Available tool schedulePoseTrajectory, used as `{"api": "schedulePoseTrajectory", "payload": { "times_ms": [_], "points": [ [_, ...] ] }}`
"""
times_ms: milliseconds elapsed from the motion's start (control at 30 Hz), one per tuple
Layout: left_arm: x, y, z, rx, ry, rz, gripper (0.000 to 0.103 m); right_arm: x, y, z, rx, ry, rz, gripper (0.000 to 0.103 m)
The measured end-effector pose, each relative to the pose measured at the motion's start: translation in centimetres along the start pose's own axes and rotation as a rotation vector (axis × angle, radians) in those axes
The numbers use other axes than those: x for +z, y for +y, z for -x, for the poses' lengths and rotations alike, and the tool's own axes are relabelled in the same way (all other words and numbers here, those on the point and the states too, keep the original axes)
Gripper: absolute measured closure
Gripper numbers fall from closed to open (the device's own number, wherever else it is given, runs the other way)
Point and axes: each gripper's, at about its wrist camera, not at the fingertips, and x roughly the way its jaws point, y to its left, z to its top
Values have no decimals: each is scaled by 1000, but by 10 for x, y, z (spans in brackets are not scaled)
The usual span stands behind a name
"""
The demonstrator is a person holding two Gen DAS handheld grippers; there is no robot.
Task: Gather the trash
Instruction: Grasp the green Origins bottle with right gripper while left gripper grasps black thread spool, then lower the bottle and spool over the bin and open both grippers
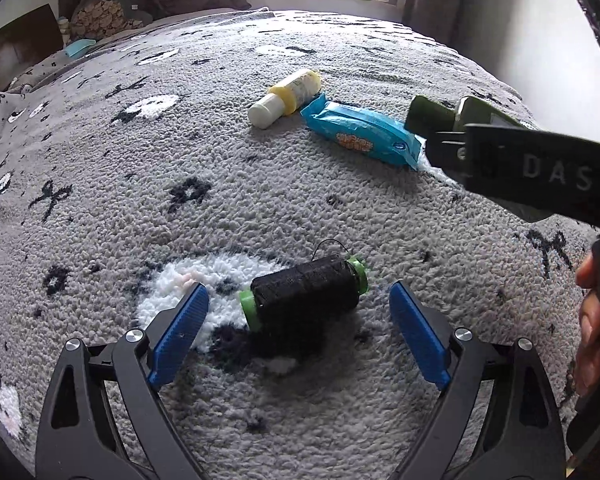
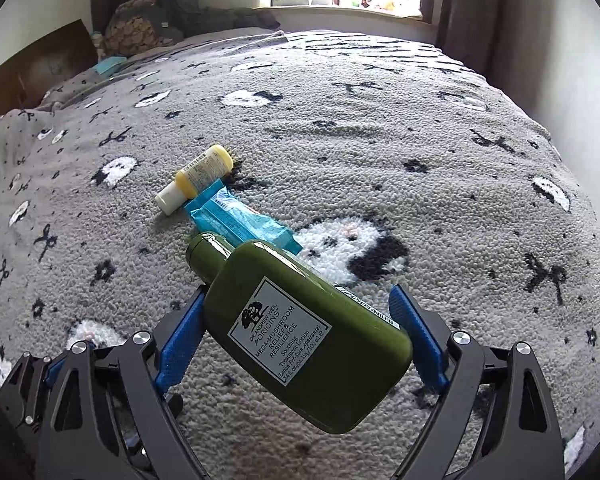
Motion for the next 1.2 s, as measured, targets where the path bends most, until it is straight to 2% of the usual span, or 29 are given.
{"api": "schedulePoseTrajectory", "payload": {
  "times_ms": [100, 333, 600, 800, 933, 1067, 1200],
  "points": [
    [4, 1, -4, 1, 1, 16, 19, 0, -7, 11, -5, -14, -6, 14],
    [5, 9, 0, 11, 6, 29, 50, -13, -21, 39, -7, -37, -15, 14],
    [-10, 28, 32, -27, 13, 15, 50, -51, -23, 90, 34, -76, -7, 14],
    [-27, 28, 95, -53, -78, -91, 50, -88, -12, 137, 92, -125, 35, 14],
    [-47, 28, 137, -66, -147, -149, 50, -110, -2, 169, 141, -181, 55, 14],
    [-72, 34, 168, -97, -179, -159, 50, -138, 6, 195, 182, -224, 70, 14],
    [-108, 37, 190, -101, -195, -189, 50, -168, 19, 212, 187, -251, 105, 14]
  ]
}}
